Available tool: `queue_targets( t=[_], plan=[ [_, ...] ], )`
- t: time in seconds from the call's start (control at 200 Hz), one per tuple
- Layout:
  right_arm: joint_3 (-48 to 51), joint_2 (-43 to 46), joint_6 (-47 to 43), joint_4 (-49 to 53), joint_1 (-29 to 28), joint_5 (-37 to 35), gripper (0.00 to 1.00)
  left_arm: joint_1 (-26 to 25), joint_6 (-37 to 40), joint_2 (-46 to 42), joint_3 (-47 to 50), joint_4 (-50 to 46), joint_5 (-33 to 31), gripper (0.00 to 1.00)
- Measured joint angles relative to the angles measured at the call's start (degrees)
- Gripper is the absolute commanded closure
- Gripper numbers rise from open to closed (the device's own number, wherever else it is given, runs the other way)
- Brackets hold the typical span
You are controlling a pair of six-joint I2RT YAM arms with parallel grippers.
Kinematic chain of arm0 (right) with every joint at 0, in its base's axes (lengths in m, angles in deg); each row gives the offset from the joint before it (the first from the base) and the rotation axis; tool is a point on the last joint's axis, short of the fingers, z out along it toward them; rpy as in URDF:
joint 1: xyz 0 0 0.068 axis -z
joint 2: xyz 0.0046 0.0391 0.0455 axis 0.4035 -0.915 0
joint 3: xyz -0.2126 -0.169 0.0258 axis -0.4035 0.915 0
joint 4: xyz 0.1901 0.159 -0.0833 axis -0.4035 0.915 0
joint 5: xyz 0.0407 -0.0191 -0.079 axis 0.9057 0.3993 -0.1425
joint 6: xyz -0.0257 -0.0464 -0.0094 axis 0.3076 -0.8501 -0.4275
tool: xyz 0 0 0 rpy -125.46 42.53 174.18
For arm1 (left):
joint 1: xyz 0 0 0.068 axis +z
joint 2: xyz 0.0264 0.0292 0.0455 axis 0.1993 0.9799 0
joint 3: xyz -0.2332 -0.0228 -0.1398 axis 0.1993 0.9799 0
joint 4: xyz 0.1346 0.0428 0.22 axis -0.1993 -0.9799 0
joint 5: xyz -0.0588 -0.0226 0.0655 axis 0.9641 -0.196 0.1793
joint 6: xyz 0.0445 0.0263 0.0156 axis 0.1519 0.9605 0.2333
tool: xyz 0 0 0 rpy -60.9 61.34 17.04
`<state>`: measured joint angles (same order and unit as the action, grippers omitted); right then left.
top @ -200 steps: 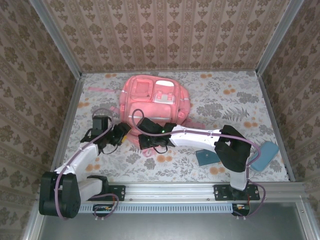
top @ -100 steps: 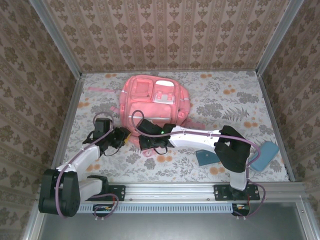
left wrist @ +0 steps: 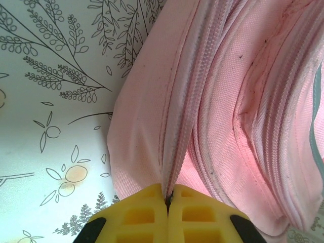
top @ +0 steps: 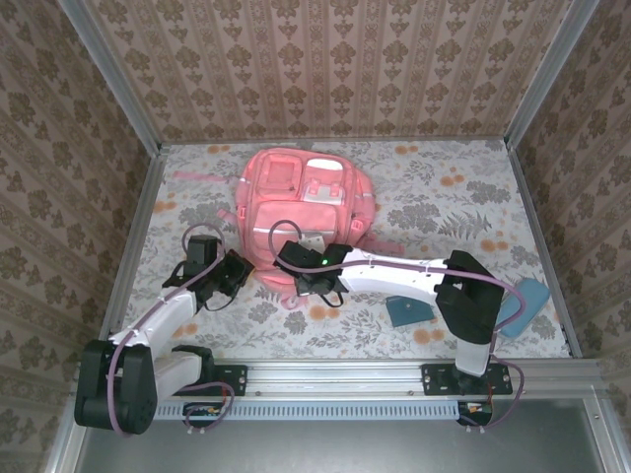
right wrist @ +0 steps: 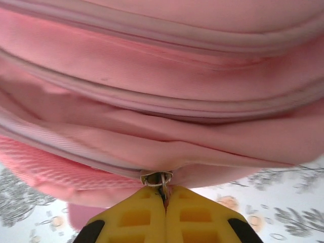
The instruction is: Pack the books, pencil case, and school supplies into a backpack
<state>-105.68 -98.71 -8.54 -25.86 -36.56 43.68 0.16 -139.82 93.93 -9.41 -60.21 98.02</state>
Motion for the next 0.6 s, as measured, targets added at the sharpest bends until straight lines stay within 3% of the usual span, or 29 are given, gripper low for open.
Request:
queue_targets(
  t=[0.295, 0.6],
  plan=[
    [2.93, 2.73, 1.62, 3.04, 3.61, -4.28, 1.0, 0.13, 2.12, -1.16, -1.4, -1.77, 1.46, 1.0],
    [6.82, 6.99, -8.0, -0.76, 9.46, -3.56, 1.0, 2.89, 5.6, -3.26, -4.0, -5.33, 2.43, 1.0]
  ],
)
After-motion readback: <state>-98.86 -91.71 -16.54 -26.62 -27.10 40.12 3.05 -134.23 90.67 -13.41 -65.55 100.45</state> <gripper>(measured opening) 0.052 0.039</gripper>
